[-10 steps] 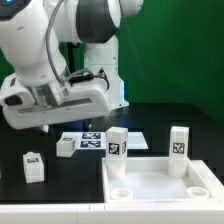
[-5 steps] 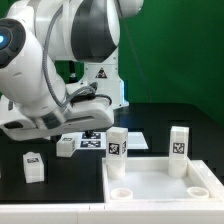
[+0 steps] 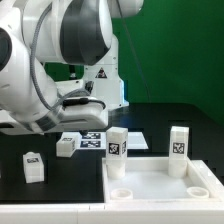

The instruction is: Assemble square table

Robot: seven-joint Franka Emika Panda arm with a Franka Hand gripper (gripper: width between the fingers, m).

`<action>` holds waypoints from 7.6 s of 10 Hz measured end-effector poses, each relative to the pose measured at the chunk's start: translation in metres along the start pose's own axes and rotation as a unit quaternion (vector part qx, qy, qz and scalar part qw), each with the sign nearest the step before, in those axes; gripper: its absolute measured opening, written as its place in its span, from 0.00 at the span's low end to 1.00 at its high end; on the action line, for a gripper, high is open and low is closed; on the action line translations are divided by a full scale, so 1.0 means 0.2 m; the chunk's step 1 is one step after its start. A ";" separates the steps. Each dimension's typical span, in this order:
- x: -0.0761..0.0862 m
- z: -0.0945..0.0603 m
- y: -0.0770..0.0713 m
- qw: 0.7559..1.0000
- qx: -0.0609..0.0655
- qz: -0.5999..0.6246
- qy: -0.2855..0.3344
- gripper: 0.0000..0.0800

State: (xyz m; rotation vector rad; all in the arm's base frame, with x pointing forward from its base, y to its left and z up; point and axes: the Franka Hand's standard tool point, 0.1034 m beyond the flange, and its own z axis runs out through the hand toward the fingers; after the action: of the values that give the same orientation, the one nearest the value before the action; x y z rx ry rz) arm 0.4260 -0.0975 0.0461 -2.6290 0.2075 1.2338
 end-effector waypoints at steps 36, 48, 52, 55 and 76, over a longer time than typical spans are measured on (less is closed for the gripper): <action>0.09 -0.94 -0.44 0.880 -0.024 -0.040 0.474 0.36; 0.20 -0.78 -1.11 0.784 -0.060 -0.114 0.607 0.36; 0.21 -0.77 -1.12 0.783 -0.062 -0.117 0.608 0.36; 0.26 -0.73 -1.23 0.777 -0.073 -0.143 0.609 0.36; 0.44 -0.54 -1.24 0.771 -0.093 -0.161 0.609 0.36</action>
Offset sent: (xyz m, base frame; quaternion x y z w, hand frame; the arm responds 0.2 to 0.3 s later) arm -0.0110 0.0037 -0.0120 0.1379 -0.0166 0.2114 0.9675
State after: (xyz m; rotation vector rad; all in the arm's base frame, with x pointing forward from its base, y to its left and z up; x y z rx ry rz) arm 0.6164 0.1103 0.0809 -2.9907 -0.1812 -0.7186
